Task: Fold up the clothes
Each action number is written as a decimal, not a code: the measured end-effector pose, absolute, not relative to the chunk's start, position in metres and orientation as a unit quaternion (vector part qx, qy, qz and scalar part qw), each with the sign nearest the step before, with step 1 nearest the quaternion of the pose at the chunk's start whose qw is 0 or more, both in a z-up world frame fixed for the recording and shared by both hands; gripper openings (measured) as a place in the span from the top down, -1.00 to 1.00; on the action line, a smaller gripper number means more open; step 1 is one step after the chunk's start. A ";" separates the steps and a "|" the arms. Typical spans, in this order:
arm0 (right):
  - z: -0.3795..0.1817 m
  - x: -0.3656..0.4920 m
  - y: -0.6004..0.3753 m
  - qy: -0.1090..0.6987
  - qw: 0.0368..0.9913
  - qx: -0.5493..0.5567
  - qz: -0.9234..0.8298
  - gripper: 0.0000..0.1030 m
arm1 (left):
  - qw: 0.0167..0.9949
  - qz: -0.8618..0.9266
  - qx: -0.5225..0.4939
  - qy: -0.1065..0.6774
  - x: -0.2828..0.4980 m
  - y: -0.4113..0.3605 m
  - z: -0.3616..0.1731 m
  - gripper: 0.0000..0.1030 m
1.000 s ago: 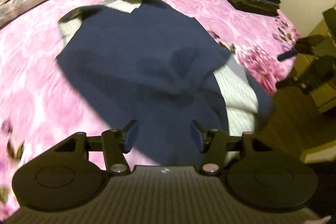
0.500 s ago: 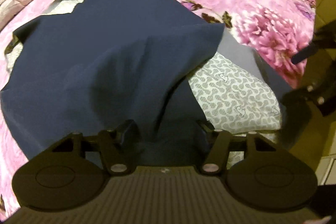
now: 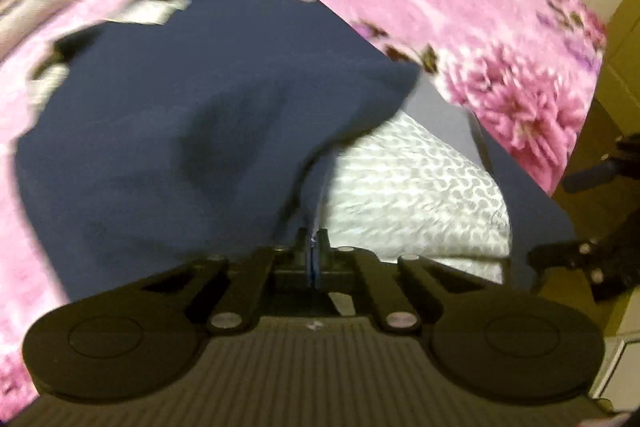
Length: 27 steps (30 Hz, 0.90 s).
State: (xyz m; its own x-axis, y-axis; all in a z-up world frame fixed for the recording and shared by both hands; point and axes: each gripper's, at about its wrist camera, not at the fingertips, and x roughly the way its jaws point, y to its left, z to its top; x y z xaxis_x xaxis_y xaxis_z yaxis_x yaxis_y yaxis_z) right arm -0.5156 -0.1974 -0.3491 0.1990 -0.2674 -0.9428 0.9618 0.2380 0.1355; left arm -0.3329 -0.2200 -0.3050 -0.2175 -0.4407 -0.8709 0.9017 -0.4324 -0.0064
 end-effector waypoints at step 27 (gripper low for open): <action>-0.303 -0.475 -0.218 0.371 0.707 0.366 -0.477 -0.67 | 0.589 -0.597 0.423 0.344 -0.109 -0.142 -0.241 0.69</action>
State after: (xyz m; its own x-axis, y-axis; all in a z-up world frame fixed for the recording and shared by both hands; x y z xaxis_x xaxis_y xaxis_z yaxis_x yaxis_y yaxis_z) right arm -0.4745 -0.2181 -0.3031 0.2687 -0.4040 -0.8744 0.9471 0.2763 0.1634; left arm -0.1090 -0.1416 -0.2406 0.0517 -0.4111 -0.9101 0.9936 -0.0705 0.0883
